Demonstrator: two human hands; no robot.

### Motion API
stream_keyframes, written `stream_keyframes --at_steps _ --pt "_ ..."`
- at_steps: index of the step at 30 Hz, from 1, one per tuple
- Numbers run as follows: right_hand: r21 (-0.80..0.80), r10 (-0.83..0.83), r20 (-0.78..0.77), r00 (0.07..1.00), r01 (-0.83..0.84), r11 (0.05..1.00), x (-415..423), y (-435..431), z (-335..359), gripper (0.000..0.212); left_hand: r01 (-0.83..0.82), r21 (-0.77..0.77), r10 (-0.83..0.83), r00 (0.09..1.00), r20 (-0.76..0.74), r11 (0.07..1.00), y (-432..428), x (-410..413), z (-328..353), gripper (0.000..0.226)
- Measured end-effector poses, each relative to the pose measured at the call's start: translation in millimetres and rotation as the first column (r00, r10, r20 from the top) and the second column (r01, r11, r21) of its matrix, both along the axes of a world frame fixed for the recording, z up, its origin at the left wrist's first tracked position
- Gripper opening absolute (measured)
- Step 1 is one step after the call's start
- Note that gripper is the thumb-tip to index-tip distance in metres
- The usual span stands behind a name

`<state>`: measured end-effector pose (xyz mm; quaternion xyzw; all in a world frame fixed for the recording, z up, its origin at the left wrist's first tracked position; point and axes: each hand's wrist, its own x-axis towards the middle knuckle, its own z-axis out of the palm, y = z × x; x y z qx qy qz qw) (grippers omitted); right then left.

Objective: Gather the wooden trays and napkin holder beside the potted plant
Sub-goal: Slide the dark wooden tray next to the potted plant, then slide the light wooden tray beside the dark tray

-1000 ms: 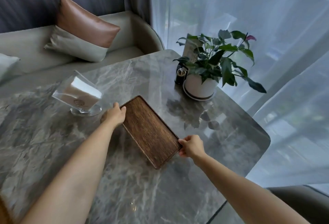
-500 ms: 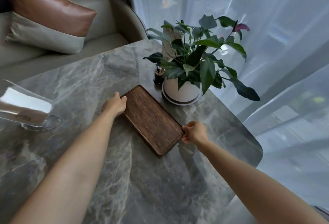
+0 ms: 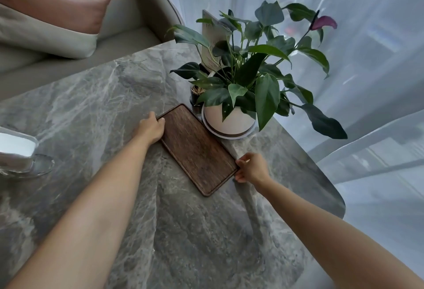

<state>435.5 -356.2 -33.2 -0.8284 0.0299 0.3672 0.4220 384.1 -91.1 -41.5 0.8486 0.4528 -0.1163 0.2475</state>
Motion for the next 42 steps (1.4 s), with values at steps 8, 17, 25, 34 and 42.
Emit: stream_keyframes --at_steps 8,17,25,34,42 --pt "-0.02 0.062 -0.003 0.998 -0.062 0.998 5 2 -1 0.023 -0.004 -0.016 0.004 1.0 0.026 1.0 0 4 -2 0.04" --pt "-0.218 0.263 0.199 0.944 -0.219 0.951 1 -1 6 0.016 0.129 0.136 -0.125 0.992 -0.034 0.982 -10 -20 13 0.05" --pt "-0.406 0.471 0.447 0.76 -0.297 0.864 -20 11 39 0.045 0.325 0.379 -0.304 0.946 -0.115 0.867 -23 -74 35 0.058" --pt "-0.503 0.605 0.591 0.534 -0.343 0.794 -84 45 80 0.064 0.395 0.422 -0.373 0.918 -0.136 0.816 -22 -149 61 0.059" --pt "-0.576 0.717 0.599 0.357 -0.431 0.695 -183 118 106 0.072 0.324 0.469 -0.31 0.944 -0.109 0.821 16 -269 91 0.06"
